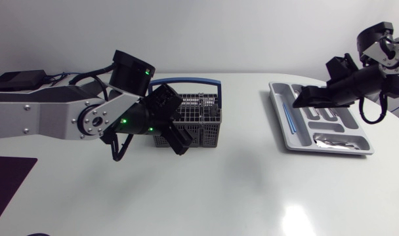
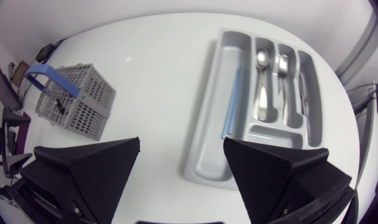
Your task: Unload the cutlery basket into the drawer organizer.
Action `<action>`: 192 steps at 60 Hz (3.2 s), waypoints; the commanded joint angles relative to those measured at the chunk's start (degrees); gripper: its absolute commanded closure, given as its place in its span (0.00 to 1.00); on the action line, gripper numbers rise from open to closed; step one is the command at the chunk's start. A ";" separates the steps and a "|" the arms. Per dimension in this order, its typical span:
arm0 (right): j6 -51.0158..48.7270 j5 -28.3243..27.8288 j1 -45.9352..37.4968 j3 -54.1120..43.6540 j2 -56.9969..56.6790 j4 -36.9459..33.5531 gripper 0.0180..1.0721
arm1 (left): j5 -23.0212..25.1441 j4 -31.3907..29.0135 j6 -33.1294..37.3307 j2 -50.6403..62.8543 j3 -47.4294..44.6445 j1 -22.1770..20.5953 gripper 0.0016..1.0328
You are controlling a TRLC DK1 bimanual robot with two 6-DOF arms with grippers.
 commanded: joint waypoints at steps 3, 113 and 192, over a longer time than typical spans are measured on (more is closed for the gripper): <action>-1.32 -2.02 5.29 -0.01 -0.63 -1.23 0.05 | 0.20 -0.27 1.15 0.23 -0.82 -0.38 0.04; 9.40 -2.11 29.99 10.81 18.09 11.60 0.94 | 8.81 2.02 0.80 5.68 1.12 6.91 0.04; 15.29 -16.26 22.34 6.15 -3.17 8.17 0.94 | 8.72 0.17 0.53 4.18 0.59 6.56 0.04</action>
